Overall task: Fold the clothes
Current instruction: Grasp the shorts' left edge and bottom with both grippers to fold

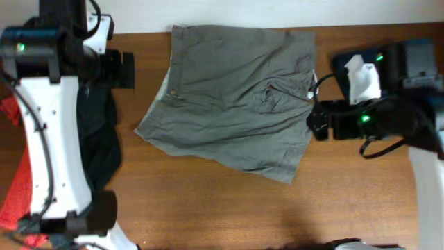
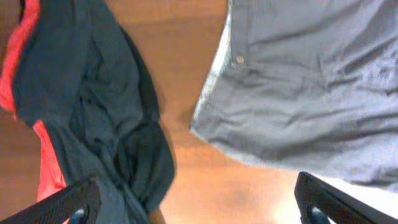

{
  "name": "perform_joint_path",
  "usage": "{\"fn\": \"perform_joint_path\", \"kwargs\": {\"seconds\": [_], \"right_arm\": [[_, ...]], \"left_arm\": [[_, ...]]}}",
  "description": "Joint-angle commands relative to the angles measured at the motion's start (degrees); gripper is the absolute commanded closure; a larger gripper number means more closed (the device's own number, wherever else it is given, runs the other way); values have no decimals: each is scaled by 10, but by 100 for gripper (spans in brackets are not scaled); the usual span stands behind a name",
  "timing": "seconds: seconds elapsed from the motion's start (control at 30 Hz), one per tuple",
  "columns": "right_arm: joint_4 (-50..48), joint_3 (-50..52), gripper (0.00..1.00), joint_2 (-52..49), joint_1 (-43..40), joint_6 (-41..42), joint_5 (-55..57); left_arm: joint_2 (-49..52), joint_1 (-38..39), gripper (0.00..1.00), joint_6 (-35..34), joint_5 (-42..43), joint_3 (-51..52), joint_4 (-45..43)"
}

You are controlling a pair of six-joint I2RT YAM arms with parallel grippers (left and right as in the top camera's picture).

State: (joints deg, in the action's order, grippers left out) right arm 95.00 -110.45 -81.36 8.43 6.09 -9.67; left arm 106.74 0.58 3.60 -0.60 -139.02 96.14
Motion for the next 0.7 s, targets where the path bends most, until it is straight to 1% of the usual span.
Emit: {"fn": "perform_joint_path", "kwargs": {"seconds": [0.0,0.07,0.1,0.17,0.23,0.3,0.33,0.37,0.4,0.5,0.6,0.67], "right_arm": [[-40,94,3,-4,82,84,70],[-78,152,3,-4,104,103,72],[-118,211,4,-4,117,120,72],[-170,284,7,-4,127,139,71],[-228,359,8,-5,130,144,61],[-269,408,10,-5,130,144,47],[-314,459,11,-5,129,144,41],[-344,489,12,-5,129,144,41],[-366,514,13,-5,129,151,41],[-414,563,19,-5,129,176,41],[-458,608,25,-11,129,209,42],[-479,633,27,-18,129,233,41]], "left_arm": [[-8,2,1,0,13,103,-31],[-8,2,1,26,13,166,-72],[-8,2,1,45,13,215,-110],[-8,2,1,58,13,272,-157],[-8,2,1,71,13,336,-215],[-8,2,1,86,13,381,-265],[-8,2,1,99,13,421,-315],[-8,2,1,102,13,440,-338],[-8,2,1,103,13,473,-380],[-8,2,1,117,13,535,-446],[-7,2,1,125,17,602,-530],[-7,2,1,132,24,630,-567]]}}
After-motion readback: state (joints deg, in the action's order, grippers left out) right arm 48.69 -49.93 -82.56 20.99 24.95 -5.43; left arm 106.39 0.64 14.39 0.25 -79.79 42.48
